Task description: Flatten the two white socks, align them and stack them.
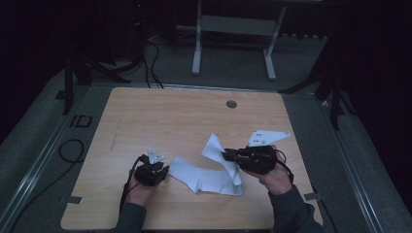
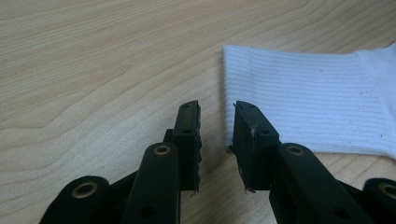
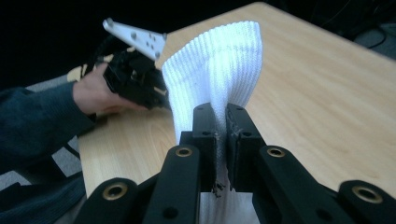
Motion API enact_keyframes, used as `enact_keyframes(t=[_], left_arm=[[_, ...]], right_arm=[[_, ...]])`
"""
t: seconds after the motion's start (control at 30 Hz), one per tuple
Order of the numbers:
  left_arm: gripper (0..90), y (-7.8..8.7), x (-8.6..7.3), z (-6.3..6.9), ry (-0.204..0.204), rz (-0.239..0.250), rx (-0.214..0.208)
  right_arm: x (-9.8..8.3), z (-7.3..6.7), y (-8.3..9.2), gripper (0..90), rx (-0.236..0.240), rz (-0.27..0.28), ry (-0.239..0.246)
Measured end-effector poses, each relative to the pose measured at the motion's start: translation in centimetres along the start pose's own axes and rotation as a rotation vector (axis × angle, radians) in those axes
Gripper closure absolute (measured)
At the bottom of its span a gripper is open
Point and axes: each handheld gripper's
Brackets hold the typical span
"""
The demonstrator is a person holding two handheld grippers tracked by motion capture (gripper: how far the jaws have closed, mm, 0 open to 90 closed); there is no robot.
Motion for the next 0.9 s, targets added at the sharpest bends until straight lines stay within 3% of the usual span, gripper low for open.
enact_keyframes(t=[0.17,0.57,0.9], left_arm=[[71.1,0.2,0.0,-0.3,0.011,0.009,0.002],[71.1,0.7,0.0,-0.8,0.035,0.033,0.011],[71.1,1.2,-0.1,-1.3,0.048,0.049,0.023]], right_arm=[[-0.6,-0.9,-3.1,83.1,0.015,-0.047,0.001],[-1.0,-3.1,-9.9,82.8,-0.038,-0.178,0.015],[-2.0,-3.4,-14.8,82.9,-0.036,-0.284,-0.046]])
Point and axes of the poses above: each handheld gripper's, and its own axes: y roughly backward along the jaws, x roughly out of its top, z roughly to its right, and after that the axes turned 9 degrees about -x, right-handed
